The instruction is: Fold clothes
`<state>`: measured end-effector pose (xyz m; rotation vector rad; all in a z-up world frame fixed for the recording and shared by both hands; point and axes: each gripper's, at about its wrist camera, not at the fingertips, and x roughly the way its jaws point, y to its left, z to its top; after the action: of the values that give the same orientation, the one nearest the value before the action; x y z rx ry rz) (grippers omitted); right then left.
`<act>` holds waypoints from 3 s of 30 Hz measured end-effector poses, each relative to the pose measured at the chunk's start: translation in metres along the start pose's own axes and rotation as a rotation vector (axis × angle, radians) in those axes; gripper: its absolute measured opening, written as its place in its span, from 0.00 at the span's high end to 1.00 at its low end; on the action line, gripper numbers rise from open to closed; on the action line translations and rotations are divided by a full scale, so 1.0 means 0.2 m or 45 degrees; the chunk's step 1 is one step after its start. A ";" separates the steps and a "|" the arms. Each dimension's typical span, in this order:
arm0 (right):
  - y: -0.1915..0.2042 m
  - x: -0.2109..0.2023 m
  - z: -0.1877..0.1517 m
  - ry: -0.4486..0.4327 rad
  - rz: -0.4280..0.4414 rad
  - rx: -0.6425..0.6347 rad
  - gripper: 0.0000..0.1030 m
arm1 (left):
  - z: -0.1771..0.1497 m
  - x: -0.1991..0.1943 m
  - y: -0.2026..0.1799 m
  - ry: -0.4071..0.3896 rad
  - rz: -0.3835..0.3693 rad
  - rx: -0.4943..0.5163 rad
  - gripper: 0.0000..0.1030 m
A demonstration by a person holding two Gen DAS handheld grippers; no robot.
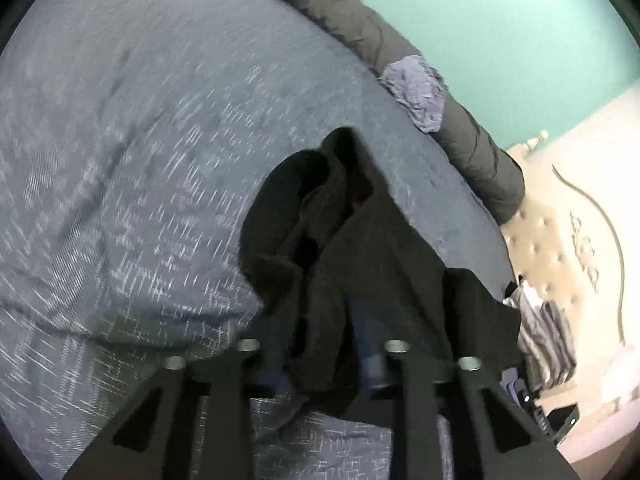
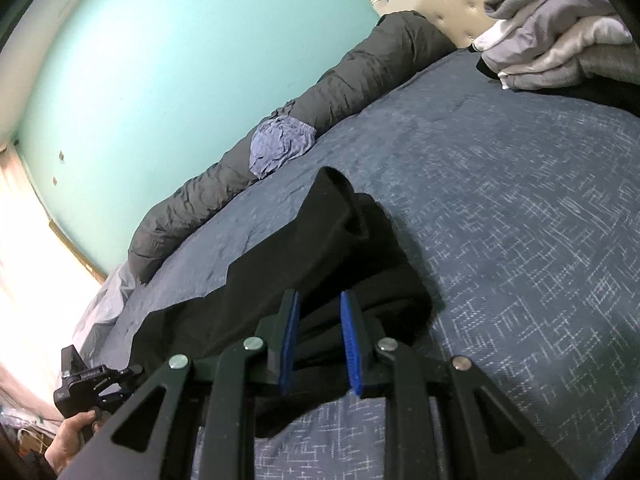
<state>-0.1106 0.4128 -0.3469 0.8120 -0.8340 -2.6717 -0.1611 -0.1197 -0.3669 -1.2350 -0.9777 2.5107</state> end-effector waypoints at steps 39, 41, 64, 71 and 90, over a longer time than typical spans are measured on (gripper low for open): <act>-0.37 -0.24 0.15 -0.088 -0.037 0.263 0.79 | -0.60 0.71 -1.81 0.410 -0.244 0.805 0.66; -0.37 -0.24 0.15 -0.090 -0.034 0.263 0.79 | -0.50 0.62 -1.78 0.366 -0.279 0.784 0.63; -0.09 -0.25 0.26 -0.081 0.079 -0.022 0.79 | -0.38 0.71 -1.22 0.345 -0.017 0.738 0.59; 0.21 -0.11 0.35 0.076 0.156 -0.297 0.77 | -0.33 0.62 -1.08 0.330 0.010 0.742 0.59; 0.20 0.40 0.45 0.477 -0.186 -0.633 0.80 | -0.32 0.65 -0.97 0.356 -0.007 0.710 0.54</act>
<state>-0.2257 0.3930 -0.2967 1.2073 -0.0187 -2.5431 -0.2196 0.1155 -0.3569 -1.3254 -0.1909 2.2812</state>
